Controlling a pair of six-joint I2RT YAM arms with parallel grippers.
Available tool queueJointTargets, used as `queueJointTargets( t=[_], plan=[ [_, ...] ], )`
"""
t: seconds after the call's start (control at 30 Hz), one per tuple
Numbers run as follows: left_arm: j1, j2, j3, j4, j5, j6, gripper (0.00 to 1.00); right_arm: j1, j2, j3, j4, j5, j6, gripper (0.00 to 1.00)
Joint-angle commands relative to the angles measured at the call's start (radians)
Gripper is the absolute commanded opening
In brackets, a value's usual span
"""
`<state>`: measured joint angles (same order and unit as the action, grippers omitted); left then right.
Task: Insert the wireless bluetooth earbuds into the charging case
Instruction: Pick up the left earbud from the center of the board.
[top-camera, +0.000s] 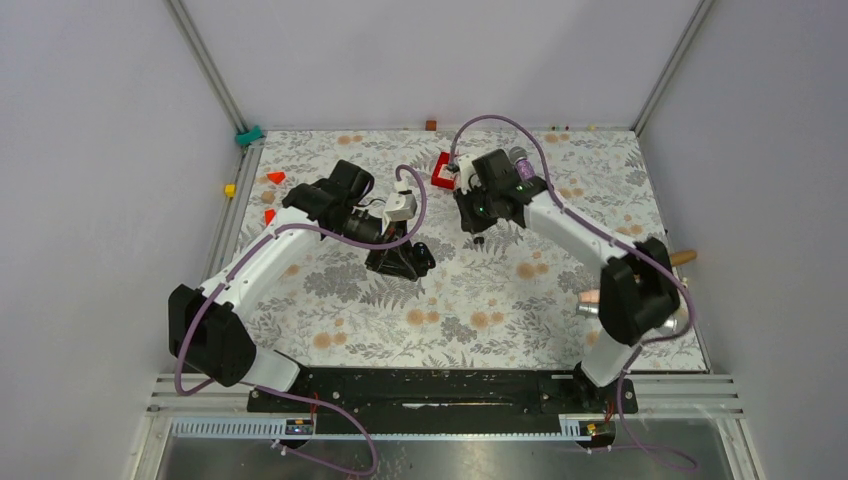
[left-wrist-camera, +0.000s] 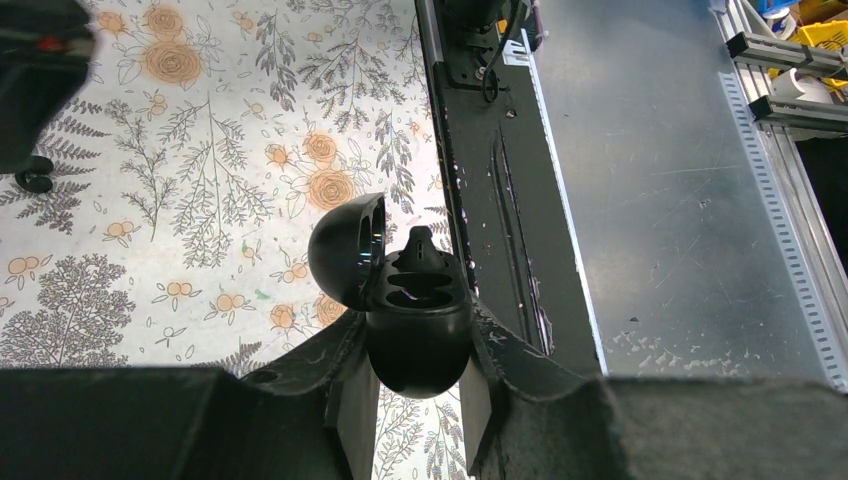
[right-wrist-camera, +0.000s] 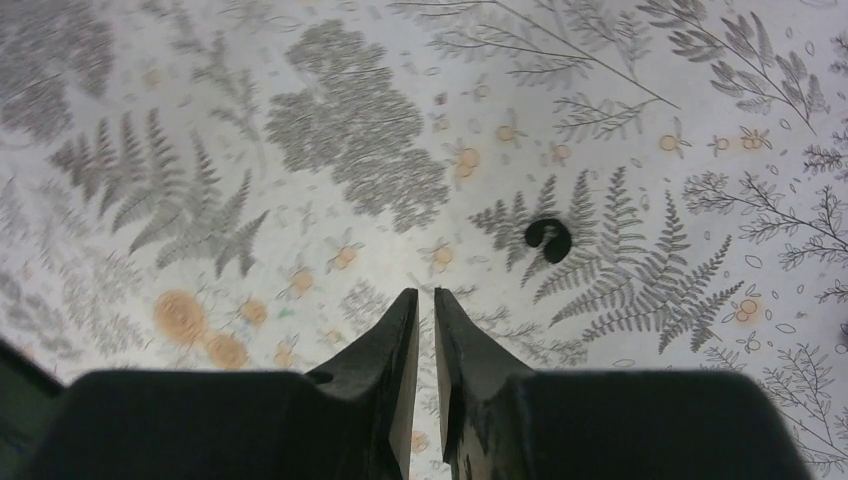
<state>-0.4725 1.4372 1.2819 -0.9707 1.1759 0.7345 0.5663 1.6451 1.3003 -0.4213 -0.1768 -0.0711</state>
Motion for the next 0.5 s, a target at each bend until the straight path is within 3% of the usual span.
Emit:
queueJointTargets(
  t=[0.0, 0.2, 0.47],
  plan=[
    [-0.004, -0.045, 0.0, 0.016, 0.022, 0.006, 0.0, -0.09, 0.176, 0.187, -0.199, 0.024, 0.037, 0.17],
    [-0.004, -0.05, -0.001, 0.016, 0.024, 0.009, 0.0, -0.18, 0.344, 0.327, -0.316, 0.031, 0.049, 0.19],
    [-0.005, -0.043, 0.0, 0.015, 0.024, 0.009, 0.0, -0.181, 0.412, 0.331, -0.331, 0.089, 0.065, 0.22]
  ],
)
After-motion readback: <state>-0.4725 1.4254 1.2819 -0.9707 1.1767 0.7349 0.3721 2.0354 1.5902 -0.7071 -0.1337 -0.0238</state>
